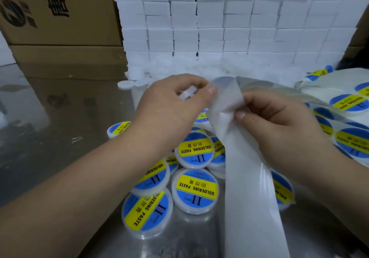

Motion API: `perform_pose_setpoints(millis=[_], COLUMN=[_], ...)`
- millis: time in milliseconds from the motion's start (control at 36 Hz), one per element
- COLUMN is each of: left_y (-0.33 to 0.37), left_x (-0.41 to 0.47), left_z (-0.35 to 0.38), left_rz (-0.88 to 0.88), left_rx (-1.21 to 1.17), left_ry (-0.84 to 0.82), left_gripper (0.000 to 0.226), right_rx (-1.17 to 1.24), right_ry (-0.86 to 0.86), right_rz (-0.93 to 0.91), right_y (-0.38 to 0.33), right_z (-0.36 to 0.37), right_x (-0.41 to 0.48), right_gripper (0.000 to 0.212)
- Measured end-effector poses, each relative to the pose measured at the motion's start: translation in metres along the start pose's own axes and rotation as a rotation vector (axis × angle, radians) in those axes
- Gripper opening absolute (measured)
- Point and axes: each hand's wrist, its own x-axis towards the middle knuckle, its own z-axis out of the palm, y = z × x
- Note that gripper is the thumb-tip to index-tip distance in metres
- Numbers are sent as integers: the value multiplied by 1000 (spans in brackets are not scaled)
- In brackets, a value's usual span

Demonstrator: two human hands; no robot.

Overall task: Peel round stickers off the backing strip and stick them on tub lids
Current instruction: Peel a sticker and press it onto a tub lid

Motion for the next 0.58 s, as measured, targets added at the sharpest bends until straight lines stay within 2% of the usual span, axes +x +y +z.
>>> perform_pose_setpoints(millis=[111,194,306,417,583], left_y=[-7,-9,-9,-8,-10], left_x=[13,19,12,2,0], left_z=[-6,-11,-6,-1,0], left_rz=[-145,-236,-97,86,131], left_rx=[-104,-161,-58,144,190], left_ry=[231,327,261,207,173], left_gripper=[20,27,25,14,12], right_rx=[83,32,-217,-450,-547], right_ry=[59,207,332,383,410], right_rz=[61,46,-71,-176,-318], right_y=[2,5,3,0,-6], right_z=[0,-4,-7,-8,-12], right_x=[1,4,2,4,4], right_gripper=[33,49,68,64,63])
